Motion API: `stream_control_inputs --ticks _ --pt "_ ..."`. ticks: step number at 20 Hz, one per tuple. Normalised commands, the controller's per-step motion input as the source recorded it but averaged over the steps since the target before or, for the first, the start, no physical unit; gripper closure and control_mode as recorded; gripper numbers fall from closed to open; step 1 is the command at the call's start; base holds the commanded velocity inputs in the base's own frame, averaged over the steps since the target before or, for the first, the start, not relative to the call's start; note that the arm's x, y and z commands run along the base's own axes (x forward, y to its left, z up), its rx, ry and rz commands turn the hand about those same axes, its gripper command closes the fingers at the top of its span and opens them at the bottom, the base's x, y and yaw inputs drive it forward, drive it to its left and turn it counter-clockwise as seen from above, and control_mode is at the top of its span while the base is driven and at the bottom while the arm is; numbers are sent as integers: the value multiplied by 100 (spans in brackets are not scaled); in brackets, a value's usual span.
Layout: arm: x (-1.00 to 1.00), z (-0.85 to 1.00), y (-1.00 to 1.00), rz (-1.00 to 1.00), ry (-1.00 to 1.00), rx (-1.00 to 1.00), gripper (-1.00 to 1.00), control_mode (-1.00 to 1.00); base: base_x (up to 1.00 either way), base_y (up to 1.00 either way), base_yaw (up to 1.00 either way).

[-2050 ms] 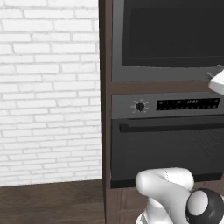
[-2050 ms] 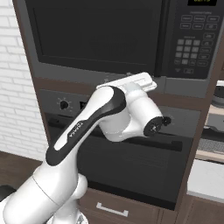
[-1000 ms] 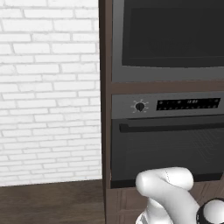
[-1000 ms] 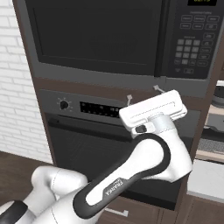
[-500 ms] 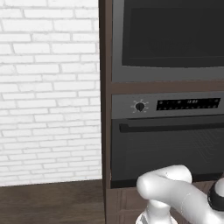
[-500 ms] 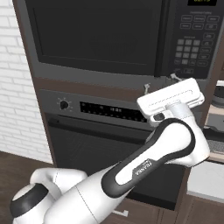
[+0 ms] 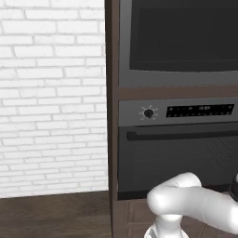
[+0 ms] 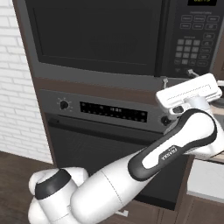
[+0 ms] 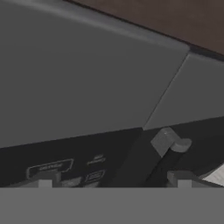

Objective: Pick the eggplant from the sink and place it in the bowl. Then pick the bowl and place it in the microwave. Then close the microwave door and press the start button.

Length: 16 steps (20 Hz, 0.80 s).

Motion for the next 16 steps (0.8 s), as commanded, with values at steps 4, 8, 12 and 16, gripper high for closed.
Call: stream_control_inputs --ticks 4,8,12,16 --pt "54 -12 -29 0 0 0 -100 -100 0 0 0" --pt "49 -23 -22 0 0 0 -100 -100 0 0 0" --pt "11 -14 -7 0 0 0 -100 -100 0 0 0" --pt "-31 -13 0 0 -1 0 -100 -100 0 0 0"
